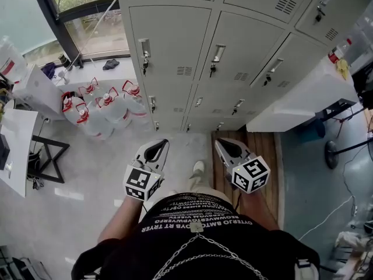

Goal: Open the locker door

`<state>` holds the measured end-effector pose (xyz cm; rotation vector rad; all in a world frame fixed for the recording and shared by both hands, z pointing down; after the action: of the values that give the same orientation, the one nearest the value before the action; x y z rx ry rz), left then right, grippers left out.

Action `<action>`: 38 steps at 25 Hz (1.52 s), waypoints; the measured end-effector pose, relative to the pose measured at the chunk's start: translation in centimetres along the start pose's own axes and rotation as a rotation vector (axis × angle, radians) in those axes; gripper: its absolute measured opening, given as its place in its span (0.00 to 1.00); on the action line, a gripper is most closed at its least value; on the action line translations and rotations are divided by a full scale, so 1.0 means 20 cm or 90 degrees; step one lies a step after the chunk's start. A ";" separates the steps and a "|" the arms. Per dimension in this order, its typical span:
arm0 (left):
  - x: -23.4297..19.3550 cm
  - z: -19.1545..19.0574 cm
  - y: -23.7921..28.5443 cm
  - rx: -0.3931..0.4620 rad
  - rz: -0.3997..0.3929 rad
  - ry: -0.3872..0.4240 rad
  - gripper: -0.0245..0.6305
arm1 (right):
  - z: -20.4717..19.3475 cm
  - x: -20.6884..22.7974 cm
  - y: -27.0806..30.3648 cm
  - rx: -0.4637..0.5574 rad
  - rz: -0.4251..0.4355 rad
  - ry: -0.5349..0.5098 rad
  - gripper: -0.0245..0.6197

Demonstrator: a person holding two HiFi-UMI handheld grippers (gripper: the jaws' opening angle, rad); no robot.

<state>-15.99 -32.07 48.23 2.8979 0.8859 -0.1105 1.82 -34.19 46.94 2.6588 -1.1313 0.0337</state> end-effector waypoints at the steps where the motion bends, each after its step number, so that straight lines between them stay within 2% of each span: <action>1: -0.02 0.00 0.03 -0.001 0.004 0.000 0.04 | 0.02 0.04 0.03 0.002 0.003 -0.004 0.03; 9: -0.15 0.10 0.34 0.003 0.021 0.015 0.04 | 0.20 0.41 0.25 0.026 0.008 -0.017 0.03; 14: -0.21 0.15 0.53 -0.001 0.035 0.023 0.04 | 0.25 0.60 0.37 0.029 0.020 -0.011 0.03; 21: -0.29 0.16 0.69 -0.024 0.082 0.018 0.04 | 0.37 0.81 0.57 0.040 0.063 -0.021 0.03; 29: -0.32 0.17 0.78 -0.023 0.148 0.019 0.04 | 0.55 0.96 0.79 0.079 0.096 -0.051 0.04; 31: -0.32 0.18 0.79 -0.022 0.164 0.017 0.04 | 0.57 0.96 0.82 0.084 0.114 -0.053 0.16; 33: -0.32 0.17 0.81 -0.026 0.174 0.020 0.04 | 0.59 0.98 0.86 0.089 0.125 -0.055 0.20; 38: -0.30 0.16 0.82 -0.034 0.199 0.026 0.04 | 0.60 1.01 0.94 0.079 0.127 -0.045 0.23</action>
<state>-11.79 -49.29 47.01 2.9532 0.4247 -0.0006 1.66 -63.93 41.79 2.6606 -1.4585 0.0486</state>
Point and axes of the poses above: the fingertips, and each gripper's own axes: y forward along the fingers, x to its right, z out of its top, the point moved 2 cm from there along -y, backward along the fingers, and after that the axes turned 8 degrees about x, right-handed, at the moved point
